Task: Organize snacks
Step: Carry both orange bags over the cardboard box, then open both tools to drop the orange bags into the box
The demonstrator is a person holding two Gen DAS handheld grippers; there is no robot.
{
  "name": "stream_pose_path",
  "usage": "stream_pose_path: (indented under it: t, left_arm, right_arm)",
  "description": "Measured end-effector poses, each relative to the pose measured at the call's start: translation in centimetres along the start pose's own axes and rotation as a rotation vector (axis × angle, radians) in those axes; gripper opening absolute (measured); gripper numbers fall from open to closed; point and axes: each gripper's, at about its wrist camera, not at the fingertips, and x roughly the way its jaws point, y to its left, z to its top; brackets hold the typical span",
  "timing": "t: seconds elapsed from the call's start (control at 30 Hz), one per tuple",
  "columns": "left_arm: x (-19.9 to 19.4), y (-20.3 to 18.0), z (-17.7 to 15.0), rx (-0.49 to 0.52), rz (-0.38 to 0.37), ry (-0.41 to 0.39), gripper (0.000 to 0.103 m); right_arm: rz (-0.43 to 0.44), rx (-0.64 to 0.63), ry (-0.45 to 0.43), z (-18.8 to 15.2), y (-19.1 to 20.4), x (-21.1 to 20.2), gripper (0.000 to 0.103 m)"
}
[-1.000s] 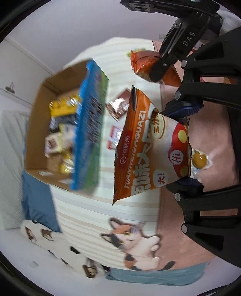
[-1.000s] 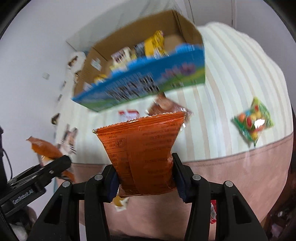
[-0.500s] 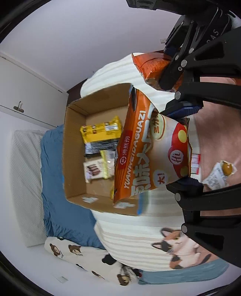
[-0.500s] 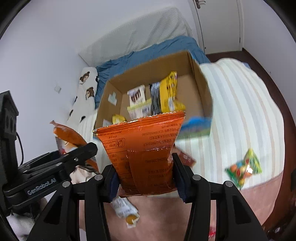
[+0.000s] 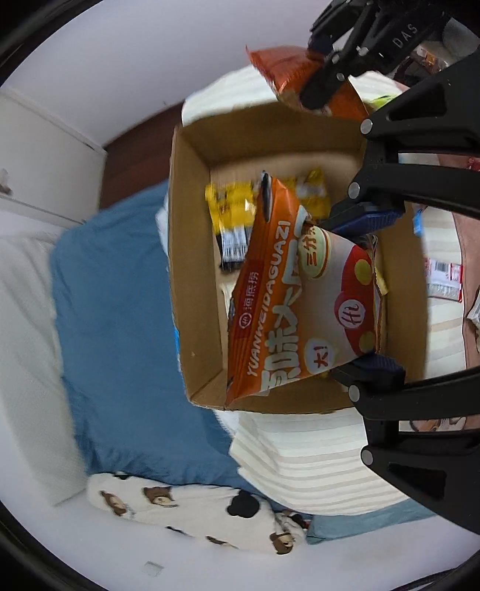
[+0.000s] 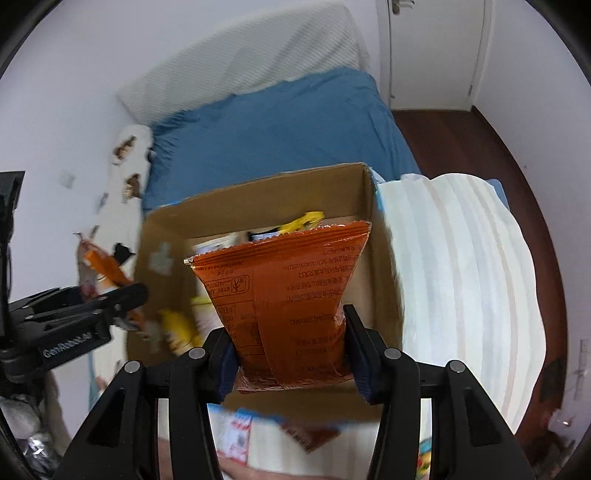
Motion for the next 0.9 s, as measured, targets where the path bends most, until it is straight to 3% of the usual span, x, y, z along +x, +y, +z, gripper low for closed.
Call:
stream_pose_path:
  t: [0.17,0.33,0.37,0.4,0.47,0.5,0.53,0.77,0.9]
  left_arm:
    - [5.1,1.5,3.0,-0.039,0.018,0.115,0.05]
    - [8.1,2.3,4.2,-0.051,0.051,0.171,0.051]
    - [8.8,2.4,4.4,-0.051,0.048,0.194,0.051]
    - [9.3,2.6,4.6,-0.053,0.049,0.205,0.053]
    - [9.7,2.9,4.6,-0.066,0.043,0.205,0.073]
    - [9.9,2.9,4.6,-0.072,0.024,0.207,0.091]
    - [10.0,2.9,4.5,-0.073,0.018,0.209,0.095]
    - [9.6,2.1,3.6,-0.062,0.012,0.19,0.095]
    - [7.7,1.6,2.7,-0.058,0.016,0.106,0.095]
  right_arm:
    - [-0.03,0.05,0.098,3.0,-1.4,5.0,0.053]
    - [-0.041,0.066,0.162,3.9,-2.2,8.5,0.053]
    - [-0.061,0.064,0.173,4.2,-2.3,9.2,0.057]
    - [-0.067,0.063,0.176,4.3,-2.4,9.6,0.075]
    - [-0.06,0.067,0.196,4.4,-2.7,10.6,0.092]
    - [-0.058,0.063,0.212,4.4,-2.6,11.1,0.093]
    - [-0.068,0.051,0.22,4.2,-2.2,11.2,0.093]
    - [-0.069,0.032,0.237,3.4,-1.5,12.2,0.097]
    - [-0.07,0.006,0.205,2.4,-1.1,11.5,0.097]
